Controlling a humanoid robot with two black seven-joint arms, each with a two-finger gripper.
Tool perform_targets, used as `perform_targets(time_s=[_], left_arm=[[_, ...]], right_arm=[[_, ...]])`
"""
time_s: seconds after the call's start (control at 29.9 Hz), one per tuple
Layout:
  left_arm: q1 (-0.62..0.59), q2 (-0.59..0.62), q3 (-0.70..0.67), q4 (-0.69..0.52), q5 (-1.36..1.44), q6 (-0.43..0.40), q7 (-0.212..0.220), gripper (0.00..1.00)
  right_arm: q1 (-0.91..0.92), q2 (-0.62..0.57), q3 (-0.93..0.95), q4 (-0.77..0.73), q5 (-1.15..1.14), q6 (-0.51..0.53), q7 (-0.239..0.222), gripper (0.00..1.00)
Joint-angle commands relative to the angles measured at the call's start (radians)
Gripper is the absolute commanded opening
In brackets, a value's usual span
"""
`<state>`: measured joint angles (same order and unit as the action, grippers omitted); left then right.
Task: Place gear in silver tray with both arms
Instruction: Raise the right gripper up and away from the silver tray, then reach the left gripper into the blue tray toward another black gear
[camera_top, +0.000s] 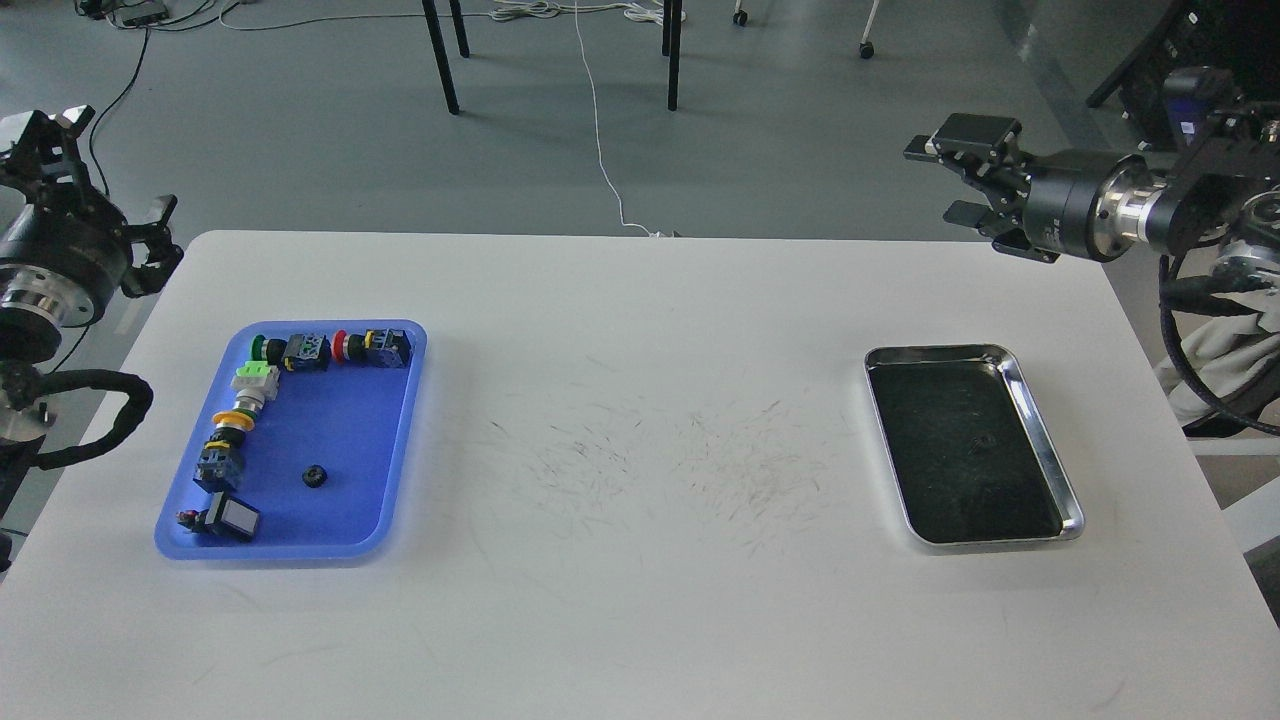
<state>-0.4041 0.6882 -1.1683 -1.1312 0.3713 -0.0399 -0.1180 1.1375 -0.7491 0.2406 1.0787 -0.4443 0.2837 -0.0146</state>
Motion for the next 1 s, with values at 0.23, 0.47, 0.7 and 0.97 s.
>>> perform_targets(time_s=[0.23, 0.47, 0.7, 0.97], left_arm=[[0.074, 0.330, 0.021, -0.333, 0.006, -0.006, 0.080, 1.00], [0.148, 0.594, 0.122, -0.581, 0.159, -0.027, 0.092, 1.00], [0.149, 0.643, 0.278, -0.614, 0.532, -0.060, 0.092, 1.00], [0.151, 0.594, 0.466, -0.613, 1.090, -0.071, 0.097, 1.00]], right_arm=[[-0.240, 0.218, 0.385, -0.296, 0.583, 0.093, 0.042, 0.92], [-0.476, 0.286, 0.598, -0.290, 0.812, 0.205, 0.041, 0.92], [-0.662, 0.315, 0.695, -0.273, 0.819, 0.205, 0.041, 0.93], [-0.696, 0.315, 0.697, -0.261, 0.817, 0.205, 0.042, 0.94]])
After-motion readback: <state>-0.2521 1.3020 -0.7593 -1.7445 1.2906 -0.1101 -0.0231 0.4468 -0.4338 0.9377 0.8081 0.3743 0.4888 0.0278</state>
